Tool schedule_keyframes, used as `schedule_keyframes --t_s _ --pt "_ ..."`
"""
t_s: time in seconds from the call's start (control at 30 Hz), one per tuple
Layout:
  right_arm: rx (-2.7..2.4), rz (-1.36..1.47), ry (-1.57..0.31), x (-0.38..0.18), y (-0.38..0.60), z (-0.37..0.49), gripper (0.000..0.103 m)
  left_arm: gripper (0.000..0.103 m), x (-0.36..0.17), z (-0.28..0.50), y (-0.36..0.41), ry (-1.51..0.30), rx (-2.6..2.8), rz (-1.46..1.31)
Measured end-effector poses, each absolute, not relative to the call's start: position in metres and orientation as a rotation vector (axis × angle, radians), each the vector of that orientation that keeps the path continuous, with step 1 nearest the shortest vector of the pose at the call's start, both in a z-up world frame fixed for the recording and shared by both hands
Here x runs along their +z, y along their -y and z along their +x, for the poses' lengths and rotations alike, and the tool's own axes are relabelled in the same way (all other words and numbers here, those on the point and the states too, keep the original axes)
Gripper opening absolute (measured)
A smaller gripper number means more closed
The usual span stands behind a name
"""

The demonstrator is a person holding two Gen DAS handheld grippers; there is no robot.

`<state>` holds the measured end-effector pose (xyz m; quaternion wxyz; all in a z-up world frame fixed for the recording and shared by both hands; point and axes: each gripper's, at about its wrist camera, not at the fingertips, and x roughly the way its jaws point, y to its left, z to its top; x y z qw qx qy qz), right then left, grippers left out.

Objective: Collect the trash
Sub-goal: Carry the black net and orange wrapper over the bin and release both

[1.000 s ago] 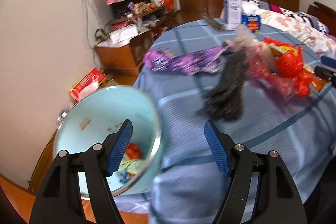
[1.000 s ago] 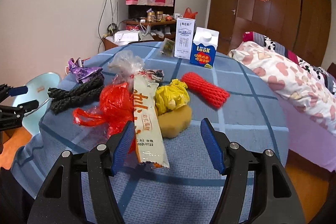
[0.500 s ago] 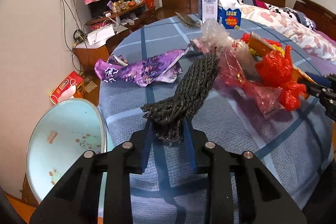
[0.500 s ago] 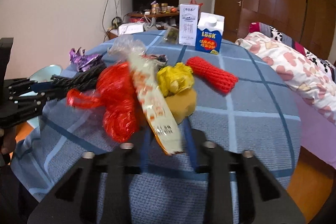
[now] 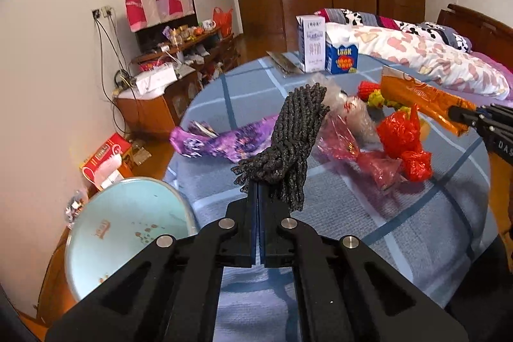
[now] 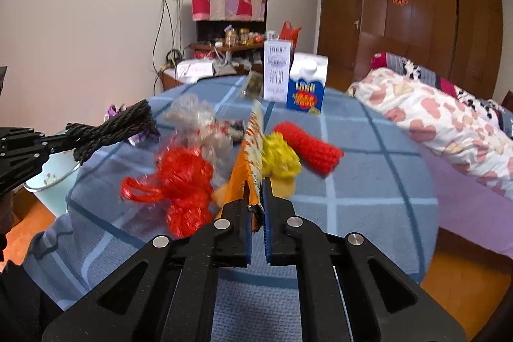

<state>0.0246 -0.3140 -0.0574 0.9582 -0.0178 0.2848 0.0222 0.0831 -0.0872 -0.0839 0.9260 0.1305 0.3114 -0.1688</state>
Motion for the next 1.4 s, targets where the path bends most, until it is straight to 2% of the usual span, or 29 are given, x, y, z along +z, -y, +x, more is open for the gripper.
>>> schedule_keyframes --t_s 0.67,1.4 --pt "0.081 -0.079 -0.498 -0.031 0.289 0.031 0.005 0.000 -0.066 0.075 0.028 -0.622 -0.232 0.219" --pt "0.294 -0.180 -0.454 -0.021 0.179 0.079 0.005 0.000 -0.072 0.076 -0.033 -0.654 -0.075 0.203"
